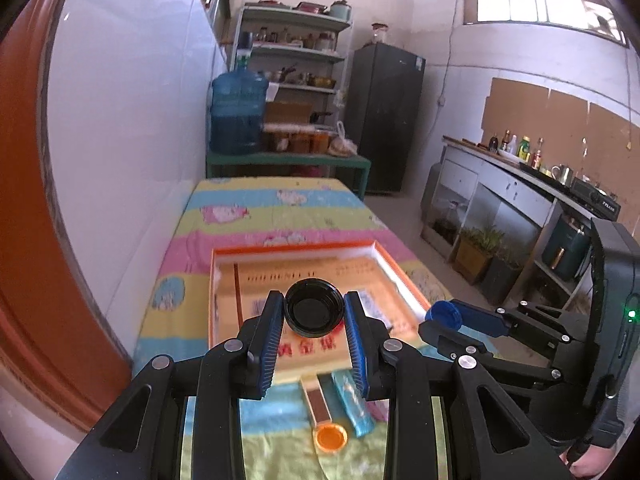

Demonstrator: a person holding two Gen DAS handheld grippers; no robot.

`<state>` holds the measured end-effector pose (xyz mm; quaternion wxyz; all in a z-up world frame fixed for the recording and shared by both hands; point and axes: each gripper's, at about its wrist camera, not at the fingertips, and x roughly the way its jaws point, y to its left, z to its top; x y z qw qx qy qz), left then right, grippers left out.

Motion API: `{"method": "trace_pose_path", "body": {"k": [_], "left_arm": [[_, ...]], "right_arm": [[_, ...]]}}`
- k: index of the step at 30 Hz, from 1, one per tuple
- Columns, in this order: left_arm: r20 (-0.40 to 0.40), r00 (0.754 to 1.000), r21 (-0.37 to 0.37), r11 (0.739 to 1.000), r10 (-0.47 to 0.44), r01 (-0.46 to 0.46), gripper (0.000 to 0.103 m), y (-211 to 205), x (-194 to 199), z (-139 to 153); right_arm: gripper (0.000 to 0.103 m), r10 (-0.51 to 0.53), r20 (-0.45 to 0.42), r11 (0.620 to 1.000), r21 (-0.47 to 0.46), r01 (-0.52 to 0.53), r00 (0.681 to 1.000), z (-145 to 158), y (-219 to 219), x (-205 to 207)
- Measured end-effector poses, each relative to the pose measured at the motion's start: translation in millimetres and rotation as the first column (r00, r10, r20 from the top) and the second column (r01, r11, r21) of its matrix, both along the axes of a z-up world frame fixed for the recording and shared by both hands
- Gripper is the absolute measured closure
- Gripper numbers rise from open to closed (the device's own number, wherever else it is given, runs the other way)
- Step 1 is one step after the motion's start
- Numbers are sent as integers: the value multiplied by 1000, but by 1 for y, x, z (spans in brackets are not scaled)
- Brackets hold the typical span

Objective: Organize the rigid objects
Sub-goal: 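Carry the black cap with the left tool while the right tool carries the blue cap over the tray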

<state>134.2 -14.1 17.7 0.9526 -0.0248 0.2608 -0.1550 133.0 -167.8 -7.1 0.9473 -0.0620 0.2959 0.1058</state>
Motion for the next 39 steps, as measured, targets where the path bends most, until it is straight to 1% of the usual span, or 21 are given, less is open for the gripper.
{"method": "trace_pose_path", "body": {"k": [7, 10, 13, 18, 20, 25, 32, 39], "left_arm": [[22, 1000, 5, 1000, -11, 11, 72, -10, 22, 19], [12, 1000, -5, 1000, -18, 18, 72, -14, 37, 21], [-8, 1000, -19, 999, -28, 28, 72, -16, 51, 18], [-57, 998, -33, 999, -32, 30, 72, -21, 80, 1], [-78, 997, -34, 999, -30, 27, 72, -23, 89, -10], [-111, 994, -32, 999, -19, 16, 72, -27, 111, -32], [-160, 987, -17, 1000, 9, -12, 72, -31, 146, -57], [-230, 972, -12, 998, 49, -53, 72, -37, 184, -88]], "right_arm": [[73, -28, 18, 1000, 2, 28, 999, 13, -18, 19], [73, -42, 25, 999, 0, 42, 999, 18, -25, 28], [73, -50, 23, 999, 14, 49, 999, 19, -32, 37], [73, -69, 5, 997, 37, 69, 998, 13, -38, 56], [73, -81, -5, 996, 42, 81, 997, 8, -41, 65], [73, -106, -40, 993, 53, 108, 994, -8, -51, 87], [73, -121, -69, 991, 51, 125, 990, -19, -58, 122], [73, -129, -110, 989, 63, 137, 985, -36, -59, 154]]}}
